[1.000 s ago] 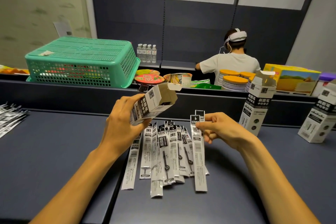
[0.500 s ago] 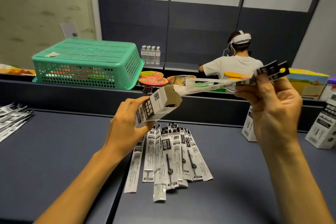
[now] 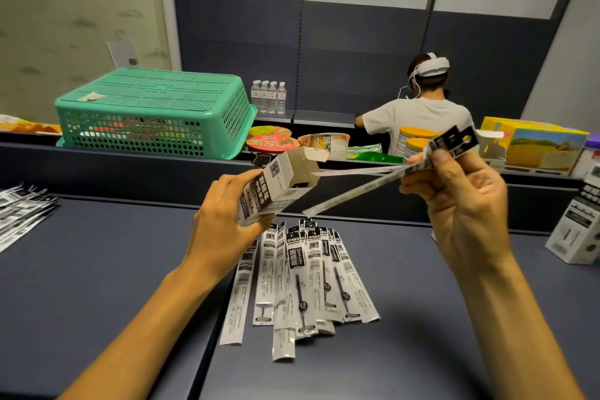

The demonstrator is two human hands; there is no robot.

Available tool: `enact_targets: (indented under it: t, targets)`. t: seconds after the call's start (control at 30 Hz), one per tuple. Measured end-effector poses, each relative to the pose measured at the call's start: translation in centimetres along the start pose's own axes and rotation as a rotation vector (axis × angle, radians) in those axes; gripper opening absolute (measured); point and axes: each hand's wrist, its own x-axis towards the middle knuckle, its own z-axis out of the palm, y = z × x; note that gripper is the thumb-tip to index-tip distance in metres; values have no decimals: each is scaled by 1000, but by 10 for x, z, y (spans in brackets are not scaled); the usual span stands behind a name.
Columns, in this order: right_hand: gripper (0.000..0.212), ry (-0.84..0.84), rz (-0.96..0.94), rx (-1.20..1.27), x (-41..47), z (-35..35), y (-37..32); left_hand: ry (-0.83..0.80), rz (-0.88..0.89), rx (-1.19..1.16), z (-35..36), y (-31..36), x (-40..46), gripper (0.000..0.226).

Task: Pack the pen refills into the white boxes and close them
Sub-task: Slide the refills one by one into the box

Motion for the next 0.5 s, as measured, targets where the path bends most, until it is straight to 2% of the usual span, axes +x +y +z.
enact_targets:
  t: [0.23, 0.5]
  targets:
    - [23, 63, 10, -48, 11, 14, 13, -17, 30, 2, 0, 0, -1, 70]
    - [22, 108, -157, -177, 9, 18, 16, -24, 30, 12, 0, 0, -1, 70]
